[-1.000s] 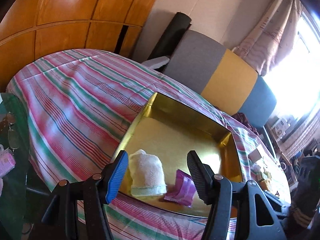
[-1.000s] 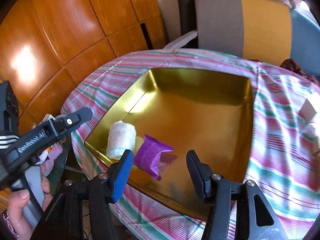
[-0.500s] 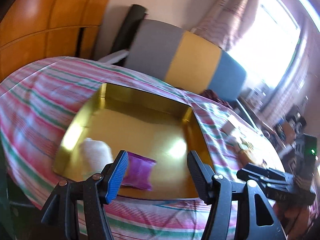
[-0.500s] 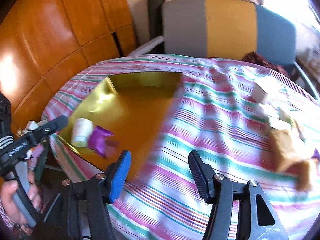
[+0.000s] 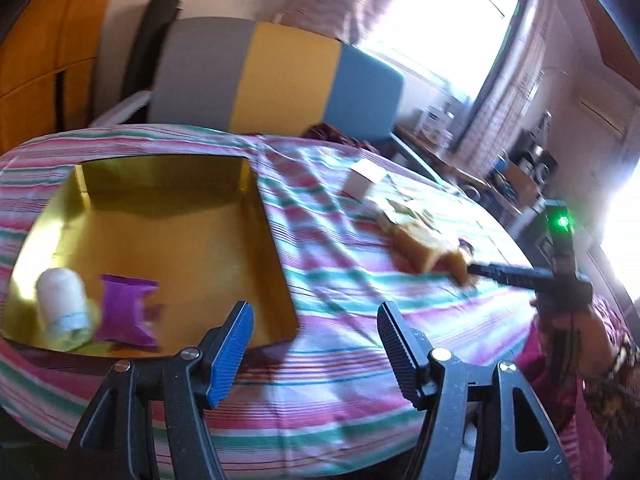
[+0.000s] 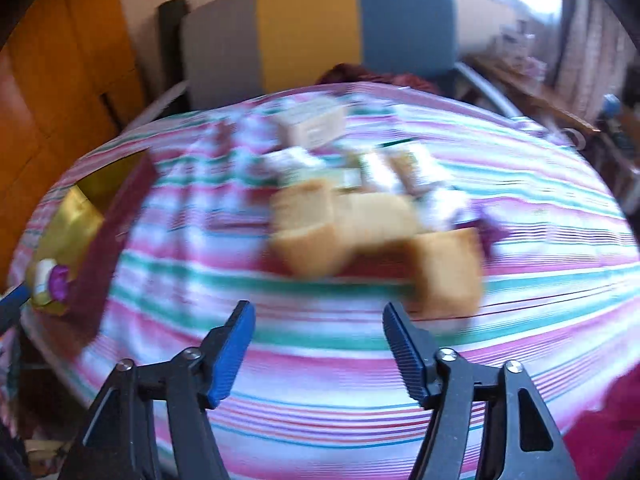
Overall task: Organize objects
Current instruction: 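Move both grippers back to the snack pile, then grasp a yellow sponge cake with the right gripper while the left grasps another sponge cake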
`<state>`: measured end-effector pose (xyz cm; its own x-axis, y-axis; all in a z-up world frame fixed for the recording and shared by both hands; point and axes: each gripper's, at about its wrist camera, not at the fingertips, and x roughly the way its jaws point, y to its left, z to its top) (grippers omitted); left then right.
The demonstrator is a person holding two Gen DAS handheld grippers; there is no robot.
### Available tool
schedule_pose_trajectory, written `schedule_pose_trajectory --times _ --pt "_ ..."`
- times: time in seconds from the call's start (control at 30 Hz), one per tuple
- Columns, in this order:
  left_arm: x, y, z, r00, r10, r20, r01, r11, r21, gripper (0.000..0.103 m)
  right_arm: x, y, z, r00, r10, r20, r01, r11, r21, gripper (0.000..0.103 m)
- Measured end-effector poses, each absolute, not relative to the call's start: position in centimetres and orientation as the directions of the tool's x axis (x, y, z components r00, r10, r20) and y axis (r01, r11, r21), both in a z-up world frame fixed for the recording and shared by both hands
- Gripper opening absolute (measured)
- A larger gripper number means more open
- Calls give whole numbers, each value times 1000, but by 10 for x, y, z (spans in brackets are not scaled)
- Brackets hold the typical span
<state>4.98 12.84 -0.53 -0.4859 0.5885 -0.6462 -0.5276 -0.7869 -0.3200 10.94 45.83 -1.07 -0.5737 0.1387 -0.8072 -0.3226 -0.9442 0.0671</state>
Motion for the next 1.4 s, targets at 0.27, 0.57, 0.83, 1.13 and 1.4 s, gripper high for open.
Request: schedule_pose_trajectory --times 0.27,0.57,0.83,1.13,1.4 --pt "67 166 -9 -413 605 -681 -600 -743 -297 65 102 529 -17 -542 223 -810 -439 -897 46 91" --pt "68 186 -16 -376 593 -712 -610 -737 -292 65 89 549 -43 -535 186 -824 -435 -897 80 91" --pt "62 212 -19 -333 601 -727 -629 -716 -303 65 80 549 -66 -471 114 -875 -394 -915 93 64" --pt "48 265 -21 -263 620 -739 -659 -675 -332 65 88 557 -66 -475 72 -877 -421 -894 154 54" --pt "13 322 -35 -197 633 -749 -587 -688 -427 74 92 558 -51 -529 74 -846 -422 -887 186 54"
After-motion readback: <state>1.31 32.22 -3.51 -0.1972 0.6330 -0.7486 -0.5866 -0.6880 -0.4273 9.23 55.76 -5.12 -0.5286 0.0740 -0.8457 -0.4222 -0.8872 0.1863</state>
